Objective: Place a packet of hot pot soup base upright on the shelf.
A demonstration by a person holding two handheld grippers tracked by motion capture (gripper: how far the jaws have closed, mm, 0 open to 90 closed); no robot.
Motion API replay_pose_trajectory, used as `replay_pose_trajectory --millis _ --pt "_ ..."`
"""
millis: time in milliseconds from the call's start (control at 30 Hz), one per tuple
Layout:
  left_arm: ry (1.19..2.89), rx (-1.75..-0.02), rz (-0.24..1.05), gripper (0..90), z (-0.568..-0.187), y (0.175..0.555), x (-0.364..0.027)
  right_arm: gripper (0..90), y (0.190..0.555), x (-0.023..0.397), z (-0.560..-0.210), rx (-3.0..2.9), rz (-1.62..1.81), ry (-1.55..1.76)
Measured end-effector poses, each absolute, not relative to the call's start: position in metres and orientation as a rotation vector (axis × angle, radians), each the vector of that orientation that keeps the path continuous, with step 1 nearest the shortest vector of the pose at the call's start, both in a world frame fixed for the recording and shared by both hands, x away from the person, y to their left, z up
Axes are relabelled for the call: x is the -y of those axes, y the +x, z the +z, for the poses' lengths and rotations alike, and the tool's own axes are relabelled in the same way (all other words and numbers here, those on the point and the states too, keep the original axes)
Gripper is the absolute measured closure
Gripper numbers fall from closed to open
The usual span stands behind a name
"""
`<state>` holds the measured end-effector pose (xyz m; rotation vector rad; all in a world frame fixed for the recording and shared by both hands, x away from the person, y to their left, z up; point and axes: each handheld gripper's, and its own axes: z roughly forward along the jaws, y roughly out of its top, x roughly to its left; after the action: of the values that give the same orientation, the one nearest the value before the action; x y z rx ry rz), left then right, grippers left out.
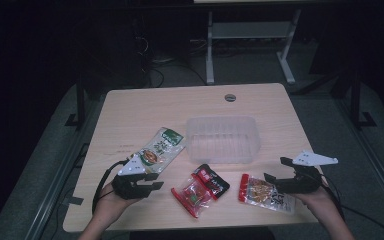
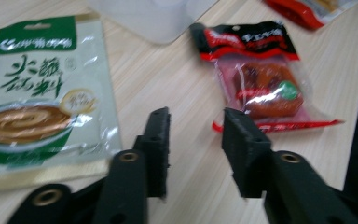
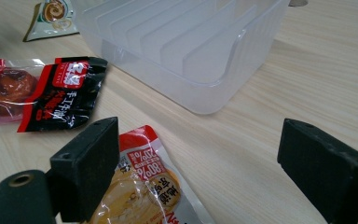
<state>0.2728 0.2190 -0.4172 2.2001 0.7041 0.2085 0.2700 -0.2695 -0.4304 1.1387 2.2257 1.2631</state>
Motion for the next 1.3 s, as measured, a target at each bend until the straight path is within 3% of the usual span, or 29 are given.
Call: replay_pose_trajectory --millis 167,333,1300 --pt "2.242 -0.677 0.18 83.2 -0.418 0.279 -0.201 12.4 0.27 0.27 -0.431 -2.22 1.244 1.146" --pt "2.256 -0.641 0.167 89.3 -0.419 0.287 -0.186 12.6 0.271 0.271 -0.432 -2.224 1.258 1.143" --pt "2.358 -0.647 0.198 89.8 -0.45 0.33 -0.127 12.9 0.269 0.271 -0.433 -2.231 1.269 1.124"
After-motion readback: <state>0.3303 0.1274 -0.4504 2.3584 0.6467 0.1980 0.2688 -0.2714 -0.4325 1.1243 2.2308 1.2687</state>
